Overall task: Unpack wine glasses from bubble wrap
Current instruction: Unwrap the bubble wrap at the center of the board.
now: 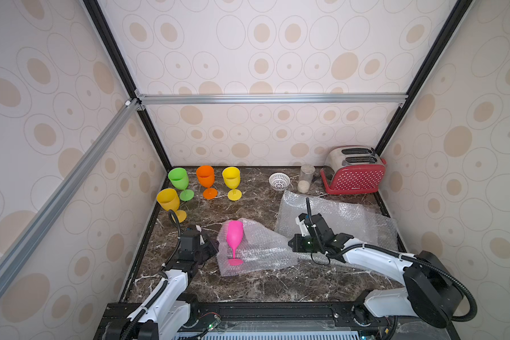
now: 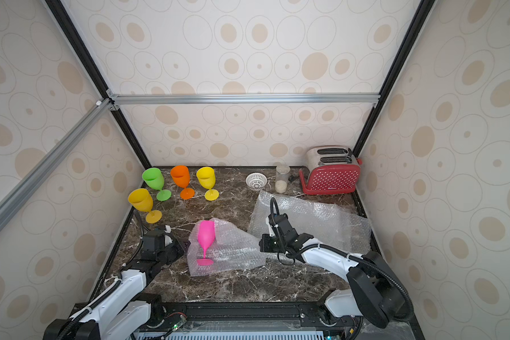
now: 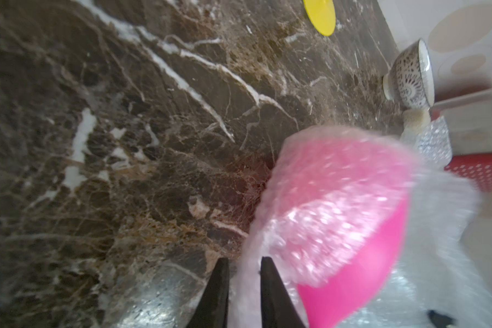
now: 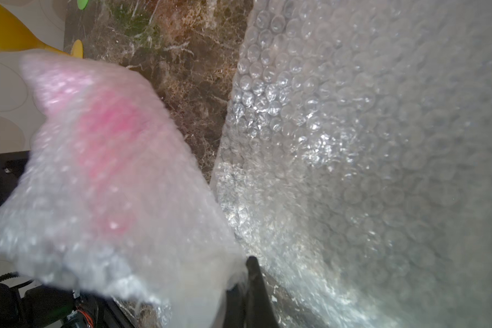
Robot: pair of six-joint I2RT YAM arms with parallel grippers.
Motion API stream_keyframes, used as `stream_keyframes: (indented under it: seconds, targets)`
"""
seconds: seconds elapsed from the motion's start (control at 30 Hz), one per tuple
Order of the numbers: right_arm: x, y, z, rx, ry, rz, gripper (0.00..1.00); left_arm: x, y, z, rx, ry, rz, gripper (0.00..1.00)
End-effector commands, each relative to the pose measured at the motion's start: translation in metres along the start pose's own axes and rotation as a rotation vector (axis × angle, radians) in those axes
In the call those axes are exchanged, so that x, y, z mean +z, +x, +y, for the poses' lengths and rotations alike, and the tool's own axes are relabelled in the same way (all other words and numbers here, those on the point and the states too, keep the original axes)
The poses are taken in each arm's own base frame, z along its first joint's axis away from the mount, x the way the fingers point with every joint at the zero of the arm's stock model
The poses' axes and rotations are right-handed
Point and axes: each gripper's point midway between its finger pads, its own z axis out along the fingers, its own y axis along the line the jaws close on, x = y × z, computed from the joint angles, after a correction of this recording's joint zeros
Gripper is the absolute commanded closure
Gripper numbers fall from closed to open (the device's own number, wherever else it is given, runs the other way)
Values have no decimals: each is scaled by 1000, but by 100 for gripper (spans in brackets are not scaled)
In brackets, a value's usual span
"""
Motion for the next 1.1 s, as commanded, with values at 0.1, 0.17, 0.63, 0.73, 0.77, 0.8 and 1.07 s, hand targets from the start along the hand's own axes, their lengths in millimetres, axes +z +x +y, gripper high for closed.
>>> stream_keyframes:
  seconds: [0.1,0.17,0.63,0.73,0.77,0.8,1.07]
  targets:
    - [5,2,4,-1,-13,42,91,-14,-25,-30,71,65,-40,53]
    - [5,2,8,-14,-26,46,87,-18,-29,-39,95,86,-42,48]
    - [-38,-4,23,-206,62,20,34,-14,-38,-57,222,105,-15,34]
    - [-58,-12,22,-227,95,-30,30,-10,-37,-59,238,104,-5,34]
    - [-64,-15,23,-232,100,-48,29,-8,-36,-59,241,99,-1,34]
    - [-69,-16,24,-235,101,-60,27,-7,-35,-59,245,97,1,34]
    - [-77,-21,36,-222,33,-71,20,9,-26,-75,292,122,35,32]
